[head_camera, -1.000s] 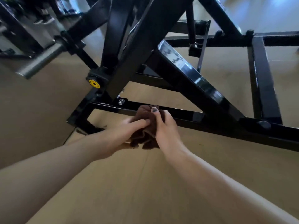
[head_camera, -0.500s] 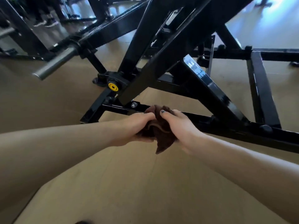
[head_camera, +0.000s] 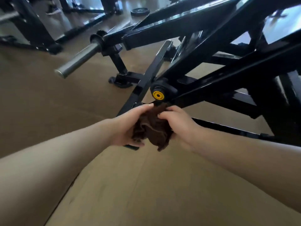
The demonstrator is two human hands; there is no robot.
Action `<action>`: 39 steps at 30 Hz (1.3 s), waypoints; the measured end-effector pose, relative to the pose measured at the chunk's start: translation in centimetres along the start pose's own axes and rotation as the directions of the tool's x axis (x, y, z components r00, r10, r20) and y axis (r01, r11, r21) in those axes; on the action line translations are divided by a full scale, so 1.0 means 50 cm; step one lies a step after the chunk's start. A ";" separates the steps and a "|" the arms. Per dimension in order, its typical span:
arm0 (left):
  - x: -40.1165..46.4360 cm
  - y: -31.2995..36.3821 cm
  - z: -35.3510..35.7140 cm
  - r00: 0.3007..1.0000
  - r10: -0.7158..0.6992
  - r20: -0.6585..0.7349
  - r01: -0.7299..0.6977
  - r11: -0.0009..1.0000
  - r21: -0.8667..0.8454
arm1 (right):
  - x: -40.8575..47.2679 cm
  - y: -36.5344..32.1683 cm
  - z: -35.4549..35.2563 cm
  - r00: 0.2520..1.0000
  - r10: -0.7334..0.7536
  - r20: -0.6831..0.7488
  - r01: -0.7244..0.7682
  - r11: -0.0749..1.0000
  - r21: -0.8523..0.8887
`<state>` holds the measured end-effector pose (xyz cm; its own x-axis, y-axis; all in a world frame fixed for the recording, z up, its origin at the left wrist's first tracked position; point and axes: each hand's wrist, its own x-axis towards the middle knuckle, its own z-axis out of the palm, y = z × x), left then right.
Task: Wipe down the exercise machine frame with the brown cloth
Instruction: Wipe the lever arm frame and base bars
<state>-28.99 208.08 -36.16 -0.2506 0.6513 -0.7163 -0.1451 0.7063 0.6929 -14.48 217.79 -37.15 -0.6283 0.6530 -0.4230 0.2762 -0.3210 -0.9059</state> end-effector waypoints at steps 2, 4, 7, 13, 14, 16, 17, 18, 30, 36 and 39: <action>0.011 -0.018 -0.063 0.993 0.002 0.114 0.011 0.993 -0.114 | 0.024 -0.019 0.053 0.999 0.027 0.038 -0.029 0.999 0.033; 0.016 -0.029 -0.104 0.987 0.048 0.153 -0.008 0.967 -0.254 | 0.039 -0.038 0.101 0.996 0.052 0.066 -0.056 0.997 0.057; 0.025 -0.036 -0.149 0.991 0.106 0.075 -0.069 0.918 -0.390 | 0.061 -0.069 0.148 0.995 0.049 0.091 -0.046 0.998 -0.037; 0.058 -0.024 -0.234 0.973 0.121 -0.195 -0.201 0.860 -0.469 | 0.104 -0.126 0.126 0.985 0.012 0.170 0.085 0.829 -0.553; 0.065 -0.020 -0.251 0.954 0.121 -0.276 -0.232 0.880 -0.415 | 0.112 -0.123 0.115 0.987 -0.014 0.157 0.115 0.749 -0.653; 0.085 -0.015 -0.280 0.859 0.160 -0.486 -0.284 0.939 -0.193 | 0.130 -0.105 0.098 0.985 -0.059 0.164 0.170 0.537 -0.826; 0.095 -0.015 -0.290 0.794 0.234 -0.560 -0.303 0.952 -0.032 | 0.143 -0.090 0.094 0.978 -0.082 0.193 0.210 0.427 -0.879; 0.108 -0.016 -0.298 0.743 0.323 -0.586 -0.310 0.942 0.127 | 0.156 -0.073 0.093 0.967 -0.106 0.230 0.252 0.332 -0.909; 0.236 -0.094 -0.176 0.711 0.552 -0.436 -0.091 0.686 0.722 | 0.303 0.029 0.151 0.935 -0.148 0.322 0.253 -0.356 -0.900; 0.196 -0.149 -0.180 0.634 0.633 -0.444 -0.150 0.664 0.733 | 0.301 0.027 0.142 0.923 -0.146 0.356 0.266 -0.427 -0.864; 0.167 -0.192 -0.176 0.620 0.655 -0.431 -0.132 0.629 0.766 | 0.300 0.030 0.151 0.927 -0.169 0.334 0.243 -0.408 -0.880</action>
<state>-38.12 204.29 -48.10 -0.6633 0.7470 0.0450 0.6751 0.5713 0.4669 -28.98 221.94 -44.70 -0.8721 0.4307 -0.2321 0.3750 0.8932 0.2483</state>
